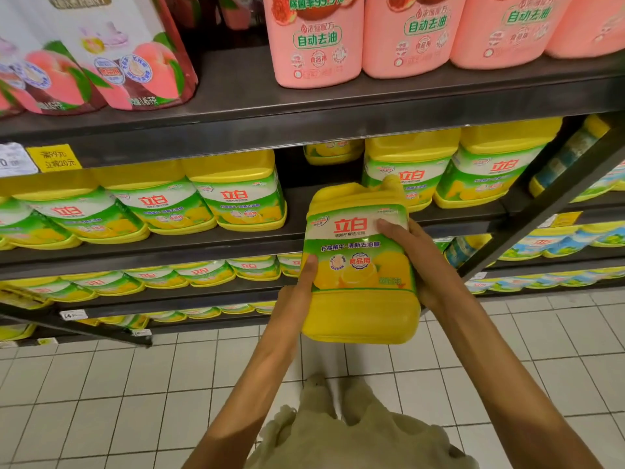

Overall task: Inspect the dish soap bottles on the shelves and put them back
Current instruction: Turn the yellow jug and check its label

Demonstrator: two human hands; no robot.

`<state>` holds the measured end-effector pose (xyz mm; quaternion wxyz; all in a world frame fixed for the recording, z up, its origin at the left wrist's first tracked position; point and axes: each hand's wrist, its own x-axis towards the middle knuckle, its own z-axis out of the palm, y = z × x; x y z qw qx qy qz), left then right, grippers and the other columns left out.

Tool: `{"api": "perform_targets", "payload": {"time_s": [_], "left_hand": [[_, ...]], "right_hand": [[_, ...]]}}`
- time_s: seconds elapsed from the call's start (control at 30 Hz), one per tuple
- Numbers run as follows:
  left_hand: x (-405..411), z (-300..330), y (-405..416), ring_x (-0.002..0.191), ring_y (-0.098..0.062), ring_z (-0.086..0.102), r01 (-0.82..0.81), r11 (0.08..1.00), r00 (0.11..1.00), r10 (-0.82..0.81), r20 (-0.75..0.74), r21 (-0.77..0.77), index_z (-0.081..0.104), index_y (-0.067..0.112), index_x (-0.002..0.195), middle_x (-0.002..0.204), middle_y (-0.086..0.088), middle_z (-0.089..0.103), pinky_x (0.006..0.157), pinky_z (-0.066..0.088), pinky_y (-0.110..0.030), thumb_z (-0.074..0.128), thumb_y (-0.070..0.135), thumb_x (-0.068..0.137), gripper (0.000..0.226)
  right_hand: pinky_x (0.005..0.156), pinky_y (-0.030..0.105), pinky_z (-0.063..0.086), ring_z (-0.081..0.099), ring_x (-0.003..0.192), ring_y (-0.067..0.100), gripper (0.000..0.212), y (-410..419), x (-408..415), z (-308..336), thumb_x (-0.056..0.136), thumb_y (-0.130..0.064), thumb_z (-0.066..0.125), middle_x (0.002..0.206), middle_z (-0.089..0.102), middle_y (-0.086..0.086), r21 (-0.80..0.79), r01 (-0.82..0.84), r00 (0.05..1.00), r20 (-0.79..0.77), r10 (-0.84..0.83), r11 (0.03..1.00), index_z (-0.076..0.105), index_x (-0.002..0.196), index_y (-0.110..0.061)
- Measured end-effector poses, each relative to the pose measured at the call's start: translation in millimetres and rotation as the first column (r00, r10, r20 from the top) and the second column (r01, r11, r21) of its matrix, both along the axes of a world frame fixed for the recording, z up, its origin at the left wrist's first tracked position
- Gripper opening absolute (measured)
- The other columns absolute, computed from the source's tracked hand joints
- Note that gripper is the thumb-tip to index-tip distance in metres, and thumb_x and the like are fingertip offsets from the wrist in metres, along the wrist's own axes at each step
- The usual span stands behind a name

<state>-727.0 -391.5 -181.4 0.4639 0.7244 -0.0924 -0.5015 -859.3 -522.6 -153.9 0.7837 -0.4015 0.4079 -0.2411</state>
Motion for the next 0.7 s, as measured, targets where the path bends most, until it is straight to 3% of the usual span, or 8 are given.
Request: {"api": "perform_targets", "payload": {"time_s": [0.1, 0.17, 0.23, 0.33, 0.43, 0.47, 0.6, 0.7], "left_hand": [[3.0, -0.3, 0.9, 0.099, -0.028, 0.066, 0.065, 0.998, 0.994, -0.066, 0.084, 0.021, 0.066, 0.029, 0.083, 0.095, -0.004, 0.07, 0.098, 0.048, -0.046, 0.037, 0.064, 0.089, 0.046], [5.9, -0.3, -2.4, 0.1, -0.025, 0.069, 0.029, 0.99, 0.994, -0.043, -0.102, -0.139, 0.068, 0.026, 0.104, 0.104, -0.005, 0.073, 0.088, 0.055, -0.042, 0.035, 0.06, 0.092, 0.049], [9.9, 2.1, -9.9, 0.098, -0.025, 0.07, -0.044, 0.972, 0.976, -0.008, -0.218, -0.231, 0.065, 0.026, 0.114, 0.109, -0.008, 0.073, 0.08, 0.059, -0.04, 0.035, 0.063, 0.09, 0.053], [8.7, 3.0, -22.6, 0.104, -0.032, 0.067, -0.097, 0.976, 0.985, 0.067, -0.158, -0.194, 0.068, 0.027, 0.109, 0.11, -0.013, 0.071, 0.096, 0.049, -0.052, 0.04, 0.067, 0.087, 0.053], [12.0, -0.2, -25.1, 0.103, -0.033, 0.067, -0.119, 0.982, 0.984, 0.097, -0.151, -0.144, 0.07, 0.028, 0.103, 0.107, -0.013, 0.073, 0.097, 0.048, -0.055, 0.04, 0.07, 0.086, 0.055], [13.6, -0.3, -23.9, 0.1, -0.032, 0.068, -0.104, 0.988, 0.986, 0.086, -0.145, -0.117, 0.07, 0.028, 0.101, 0.104, -0.013, 0.073, 0.096, 0.049, -0.055, 0.04, 0.072, 0.085, 0.056], [16.4, -2.7, -21.4, 0.098, -0.031, 0.068, -0.02, 1.0, 0.997, 0.02, -0.076, -0.003, 0.069, 0.025, 0.104, 0.103, -0.012, 0.073, 0.094, 0.051, -0.048, 0.04, 0.07, 0.086, 0.056], [9.9, -8.0, -20.8, 0.099, -0.031, 0.069, -0.054, 0.997, 0.984, 0.045, -0.174, -0.046, 0.069, 0.024, 0.102, 0.104, -0.013, 0.073, 0.093, 0.052, -0.047, 0.04, 0.063, 0.091, 0.049]], "right_hand": [[0.066, 0.035, 0.06, 0.073, 0.094, 0.026, 0.054, -3.2, 5.3, 6.0, 0.086, -0.023, 0.07, 0.118, 0.069, 0.01, -0.065, -0.001, 0.998, -0.065, -0.004, 0.998, 0.049, 0.135, -0.017], [0.068, 0.032, 0.061, 0.072, 0.095, 0.022, 0.056, -0.6, 9.9, 10.9, 0.085, -0.024, 0.072, 0.119, 0.068, 0.006, -0.158, 0.007, 0.995, -0.093, -0.022, 0.987, 0.047, 0.135, -0.019], [0.071, 0.031, 0.061, 0.07, 0.099, 0.018, 0.062, 7.3, 14.1, 14.7, 0.083, -0.027, 0.073, 0.12, 0.065, 0.002, -0.253, 0.029, 0.991, -0.121, -0.062, 0.967, 0.043, 0.137, -0.022], [0.086, 0.038, 0.058, 0.064, 0.111, 0.017, 0.083, 16.1, 17.0, 17.5, 0.077, -0.042, 0.074, 0.129, 0.059, -0.003, -0.344, 0.013, 0.982, -0.173, -0.077, 0.939, 0.033, 0.146, -0.027], [0.094, 0.045, 0.055, 0.062, 0.115, 0.02, 0.109, 18.1, 13.7, 19.1, 0.057, -0.056, 0.074, 0.135, 0.056, -0.002, -0.258, 0.005, 0.981, -0.188, -0.056, 0.966, 0.027, 0.15, -0.026], [0.094, 0.046, 0.054, 0.063, 0.114, 0.022, 0.107, 18.8, 11.4, 18.2, 0.056, -0.055, 0.074, 0.134, 0.057, 0.0, -0.227, -0.01, 0.981, -0.191, -0.035, 0.974, 0.03, 0.149, -0.025], [0.093, 0.049, 0.055, 0.066, 0.107, 0.027, 0.059, 19.1, 6.8, 12.7, 0.083, -0.03, 0.071, 0.126, 0.064, 0.008, -0.151, -0.029, 0.987, -0.16, 0.004, 0.988, 0.047, 0.136, -0.019], [0.092, 0.042, 0.055, 0.064, 0.109, 0.02, 0.057, 22.5, 10.1, 15.9, 0.086, -0.03, 0.07, 0.123, 0.063, 0.001, -0.305, -0.074, 0.978, -0.207, 0.01, 0.95, 0.046, 0.136, -0.018]]}}
